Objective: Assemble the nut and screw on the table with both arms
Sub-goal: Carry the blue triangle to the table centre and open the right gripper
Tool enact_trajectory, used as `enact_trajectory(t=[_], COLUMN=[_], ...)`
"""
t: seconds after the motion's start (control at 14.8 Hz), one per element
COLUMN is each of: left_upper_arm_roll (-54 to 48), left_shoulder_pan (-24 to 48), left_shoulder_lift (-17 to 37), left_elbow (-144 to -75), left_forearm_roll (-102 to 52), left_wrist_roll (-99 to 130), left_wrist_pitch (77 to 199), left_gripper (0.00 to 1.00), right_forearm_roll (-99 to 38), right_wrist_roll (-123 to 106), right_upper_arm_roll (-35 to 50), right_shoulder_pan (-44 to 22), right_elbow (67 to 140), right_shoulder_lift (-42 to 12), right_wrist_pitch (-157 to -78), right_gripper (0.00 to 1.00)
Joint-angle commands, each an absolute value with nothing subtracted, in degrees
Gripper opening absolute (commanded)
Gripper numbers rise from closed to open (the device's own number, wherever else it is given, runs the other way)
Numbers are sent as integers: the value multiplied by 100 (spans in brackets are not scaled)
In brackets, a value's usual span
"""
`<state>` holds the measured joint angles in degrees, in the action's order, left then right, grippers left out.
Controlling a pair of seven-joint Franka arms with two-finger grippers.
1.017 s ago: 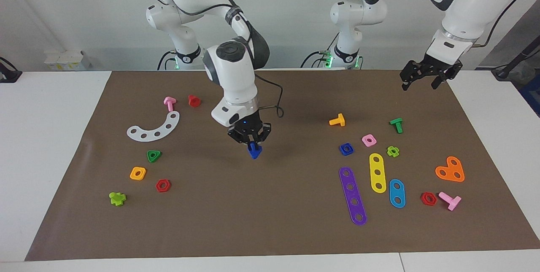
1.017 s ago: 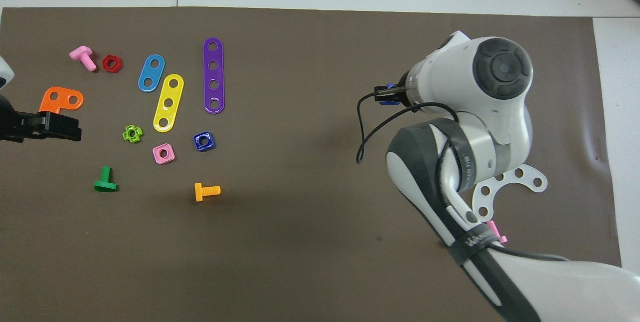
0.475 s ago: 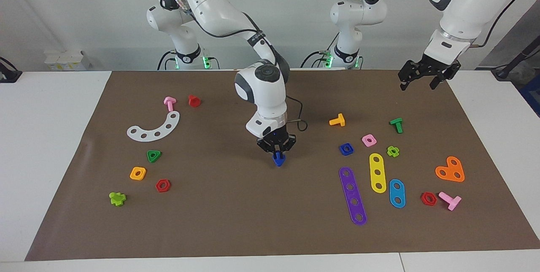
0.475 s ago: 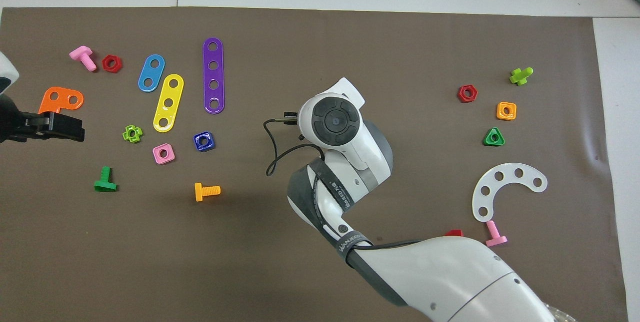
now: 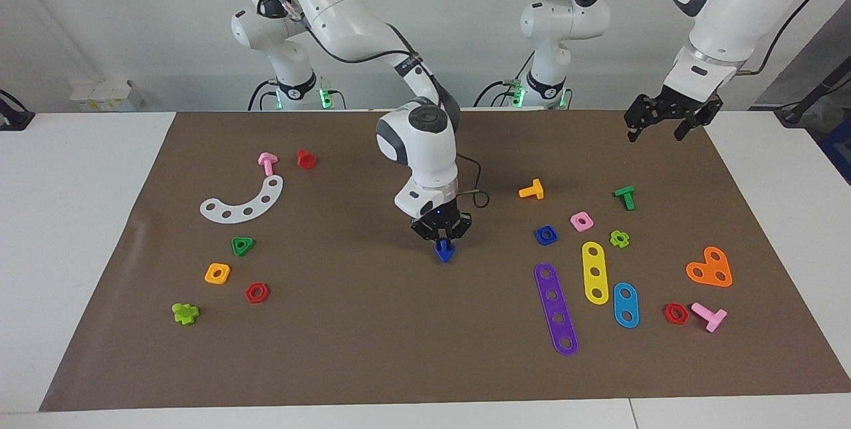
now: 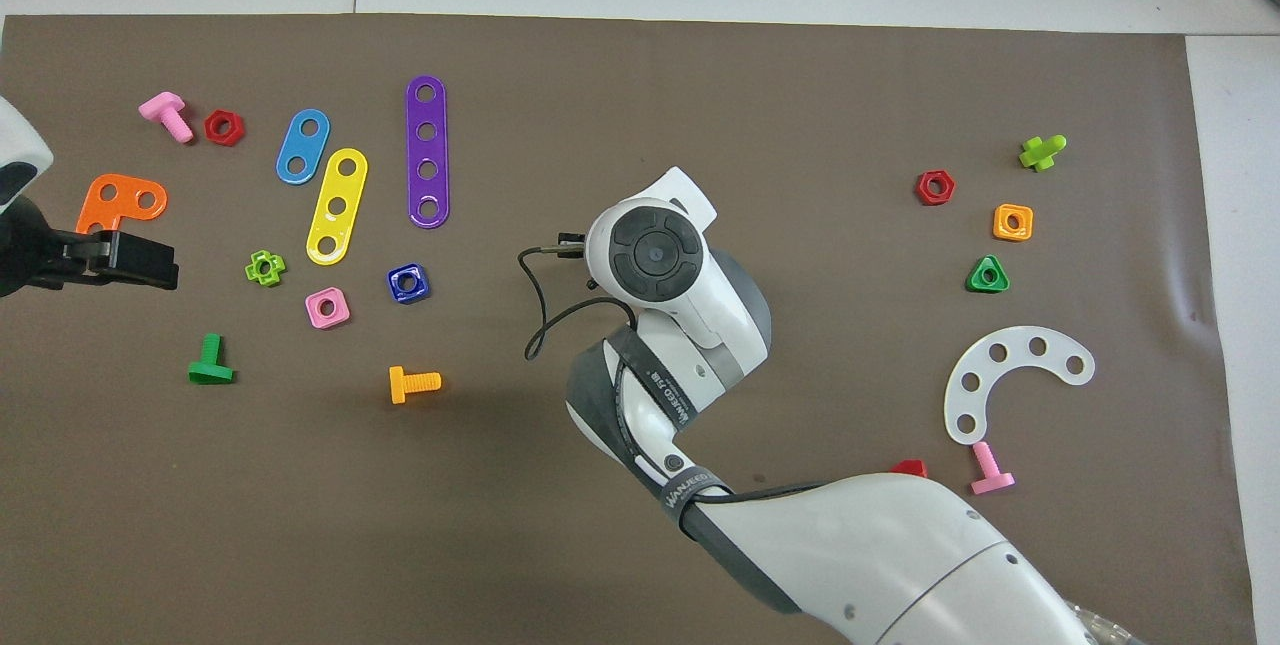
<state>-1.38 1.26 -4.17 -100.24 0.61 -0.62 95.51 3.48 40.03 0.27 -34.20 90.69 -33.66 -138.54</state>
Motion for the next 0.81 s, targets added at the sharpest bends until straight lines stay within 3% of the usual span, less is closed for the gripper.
enact_trajectory(t=[0.0,0.27,0.54,0.75], left_upper_arm_roll=[-97,-97,-97,-88], left_shoulder_pan=[211,359,904,993], left_shoulder_lift=[-694,-318,376,527], left_elbow=[-10643,-10608,-10652,-10827], left_forearm_roll=[-34,-492,-492,-492], left_wrist_roll=[70,149,1175,1555], left_wrist_pitch=[10097,10326,11125,11548], left_gripper=[97,98,97,95], right_forearm_roll=[466,431,439,405], right_wrist_roll=[4201,4184,4061,3571], right_upper_arm_roll=[26,-44,-35,-26], right_shoulder_pan=[-3402,-3165,-2393,-1874], right_elbow=[9027,9070,9079,9097], right_shoulder_lift=[-3349,-2771,-1953,-1610], right_wrist_pitch=[-13931,-13467,-12492,-11929], right_gripper=[100,100,100,100])
